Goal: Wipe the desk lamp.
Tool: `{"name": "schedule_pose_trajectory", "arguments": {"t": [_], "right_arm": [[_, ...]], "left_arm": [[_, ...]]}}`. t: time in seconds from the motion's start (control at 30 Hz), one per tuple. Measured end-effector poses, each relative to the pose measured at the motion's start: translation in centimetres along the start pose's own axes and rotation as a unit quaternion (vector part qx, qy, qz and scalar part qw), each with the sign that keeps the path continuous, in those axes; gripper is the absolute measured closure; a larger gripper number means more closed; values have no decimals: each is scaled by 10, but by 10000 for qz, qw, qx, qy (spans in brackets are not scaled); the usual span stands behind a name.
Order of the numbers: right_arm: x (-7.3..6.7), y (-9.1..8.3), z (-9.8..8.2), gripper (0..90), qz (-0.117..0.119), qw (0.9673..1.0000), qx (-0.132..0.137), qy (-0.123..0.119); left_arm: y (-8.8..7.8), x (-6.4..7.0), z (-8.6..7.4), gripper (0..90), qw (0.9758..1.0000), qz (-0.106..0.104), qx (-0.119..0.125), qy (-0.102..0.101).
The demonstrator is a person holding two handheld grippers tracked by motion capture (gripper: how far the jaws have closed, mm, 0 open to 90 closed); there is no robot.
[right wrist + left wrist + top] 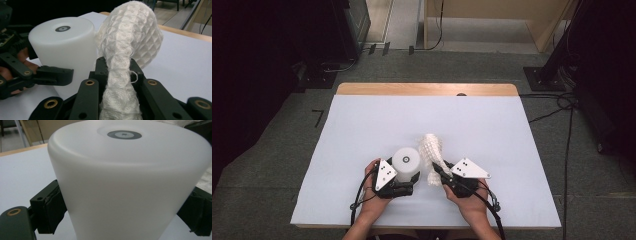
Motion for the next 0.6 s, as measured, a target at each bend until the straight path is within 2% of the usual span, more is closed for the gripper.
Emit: {"name": "schedule_pose_trajectory", "arguments": {"t": [0.07,0.17,0.23,0.27,0.33,0.4,0.6], "right_arm": [[1,0,-2,755,-42,10000,-33,11],[3,1,-4,755,-123,9999,-62,66],[4,1,-6,755,-181,9997,-123,113],[5,2,-8,755,-202,9996,-152,116],[5,4,-11,755,-202,9995,-202,131],[3,6,-14,755,-195,9993,-284,131],[-1,11,-21,755,-127,9990,-411,90]], "left_arm": [[0,3,3,19,9998,92,12,-188],[0,7,6,15,9987,491,-8,-133],[2,9,7,17,9968,764,-65,-231],[2,10,7,27,9964,810,-68,-233],[5,14,6,56,9959,881,-134,-148],[7,16,5,72,9944,1039,-199,-2],[5,13,6,85,9958,884,-230,-75]]}}
Point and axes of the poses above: each handheld gripper's, and its own axes: y roughly forward along the jaws, z roughly out of its top, x roughly to its right, the point moved 4 cm from there along y, roughly forward along the jaws, and after that the axes turned 12 degrees about x, right-handed, at the moved point
